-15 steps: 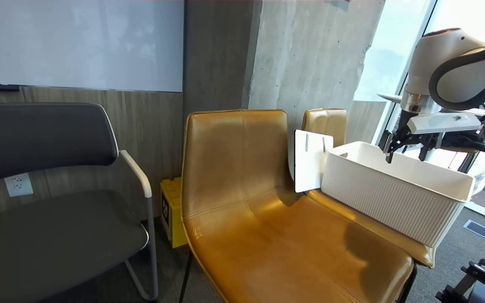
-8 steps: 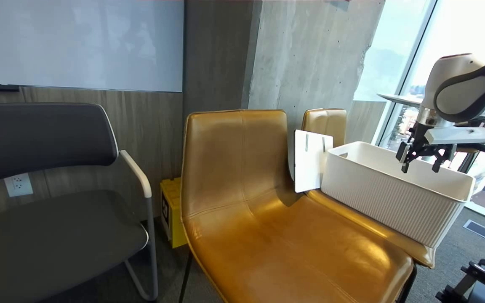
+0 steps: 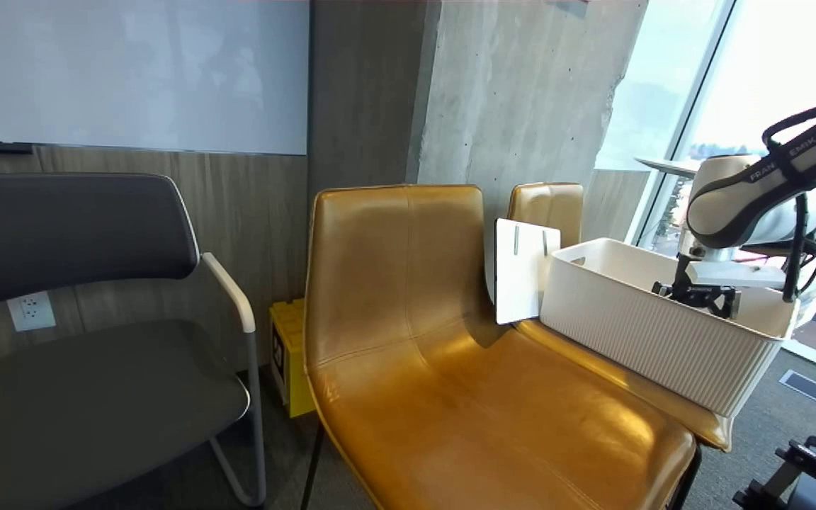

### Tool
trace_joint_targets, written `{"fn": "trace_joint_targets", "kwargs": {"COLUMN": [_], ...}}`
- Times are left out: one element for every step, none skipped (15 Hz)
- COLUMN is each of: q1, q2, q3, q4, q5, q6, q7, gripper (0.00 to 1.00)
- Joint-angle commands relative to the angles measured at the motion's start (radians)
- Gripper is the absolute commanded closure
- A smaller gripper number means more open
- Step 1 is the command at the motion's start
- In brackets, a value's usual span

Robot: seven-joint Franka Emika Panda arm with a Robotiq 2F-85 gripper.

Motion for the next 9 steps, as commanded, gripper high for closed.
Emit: {"fn": "trace_joint_targets", "kwargs": {"q1": [-0.016,-0.015,-0.012,-0.009,-0.010,-0.008,-0.008,-0.008,-0.009], "q2": [0.086,0.102,0.117,0.131,0.142,0.154,0.163,0.167,0.167], "q3": [0.013,0.014,0.015,0.015,0.015,0.012,0.012,0.009,0.004], "q4": [0.086,0.096,0.108,0.118,0.130,0.139,0.148,0.156,0.162], "q5": [0.053,0.060,0.067,0.068,0.072,0.070,0.070,0.069,0.068], "q6": [-0.051,-0.054,-0.058,-0.062,-0.072,-0.077,-0.083,-0.093,-0.108], "q7": [-0.020,-0.018,-0.016,-0.014,-0.014,-0.010,-0.009,-0.007,-0.006], "gripper": [0.00,0.00,0.00,0.00,0.25,0.28,0.34,0.42,0.49]}}
